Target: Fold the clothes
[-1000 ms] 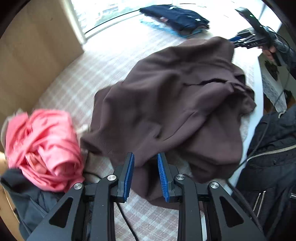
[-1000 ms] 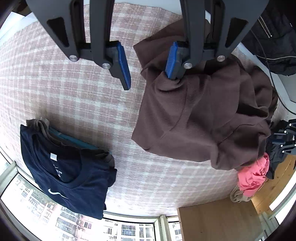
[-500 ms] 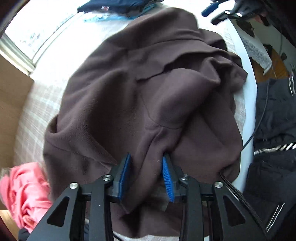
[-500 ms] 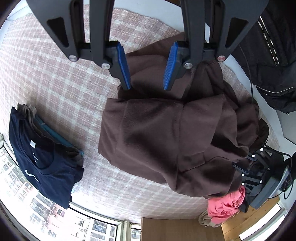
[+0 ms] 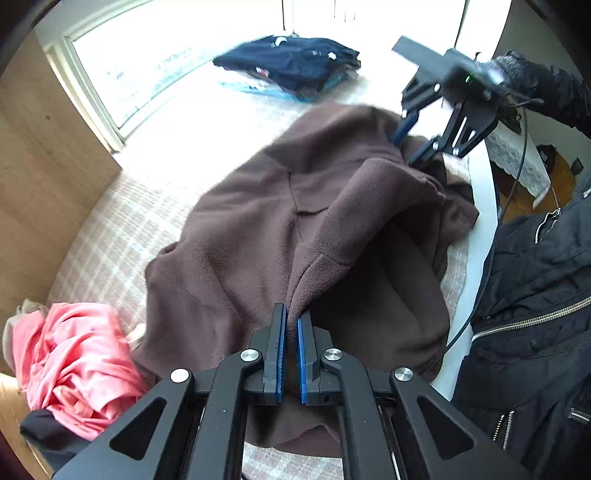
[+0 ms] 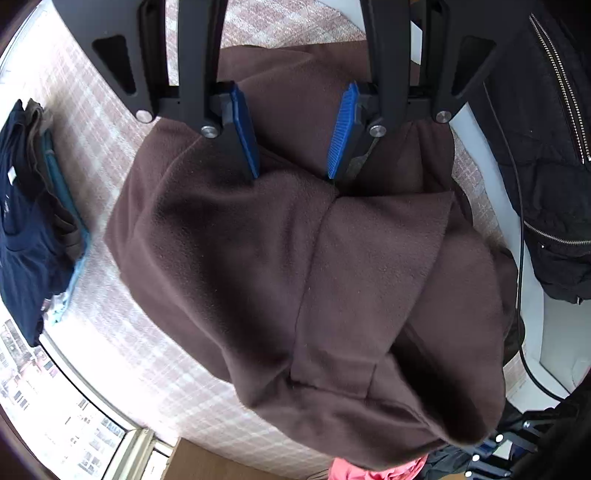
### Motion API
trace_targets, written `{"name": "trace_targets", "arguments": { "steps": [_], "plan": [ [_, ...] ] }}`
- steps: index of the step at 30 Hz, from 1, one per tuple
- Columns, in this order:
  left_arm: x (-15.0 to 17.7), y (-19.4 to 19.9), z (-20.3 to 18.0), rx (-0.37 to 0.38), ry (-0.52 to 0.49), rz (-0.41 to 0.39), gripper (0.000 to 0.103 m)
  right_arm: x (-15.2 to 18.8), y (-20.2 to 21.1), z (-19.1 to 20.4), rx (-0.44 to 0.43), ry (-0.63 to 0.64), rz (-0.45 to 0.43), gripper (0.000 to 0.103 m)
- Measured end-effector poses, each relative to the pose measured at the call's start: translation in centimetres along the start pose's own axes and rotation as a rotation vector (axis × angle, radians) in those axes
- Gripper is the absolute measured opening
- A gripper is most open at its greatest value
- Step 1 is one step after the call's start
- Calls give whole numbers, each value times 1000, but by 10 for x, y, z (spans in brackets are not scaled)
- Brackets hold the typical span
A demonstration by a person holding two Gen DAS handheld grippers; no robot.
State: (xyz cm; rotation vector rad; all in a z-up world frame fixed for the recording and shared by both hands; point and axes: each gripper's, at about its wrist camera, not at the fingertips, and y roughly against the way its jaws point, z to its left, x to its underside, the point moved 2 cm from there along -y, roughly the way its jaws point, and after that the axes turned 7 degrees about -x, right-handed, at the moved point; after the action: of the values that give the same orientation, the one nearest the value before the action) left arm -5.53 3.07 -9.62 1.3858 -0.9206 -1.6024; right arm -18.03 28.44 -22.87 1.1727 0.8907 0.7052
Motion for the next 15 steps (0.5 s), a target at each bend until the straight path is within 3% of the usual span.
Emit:
{"name": "trace_targets", "arguments": {
  "steps": [6, 15],
  "plan": [
    [-20, -9, -1, -64, 54, 5, 5, 12, 27, -2, -27, -13, -56, 38],
    [-56, -11, 63, -112, 191, -6, 5, 7, 19, 13, 0, 68, -77, 38]
  ]
}}
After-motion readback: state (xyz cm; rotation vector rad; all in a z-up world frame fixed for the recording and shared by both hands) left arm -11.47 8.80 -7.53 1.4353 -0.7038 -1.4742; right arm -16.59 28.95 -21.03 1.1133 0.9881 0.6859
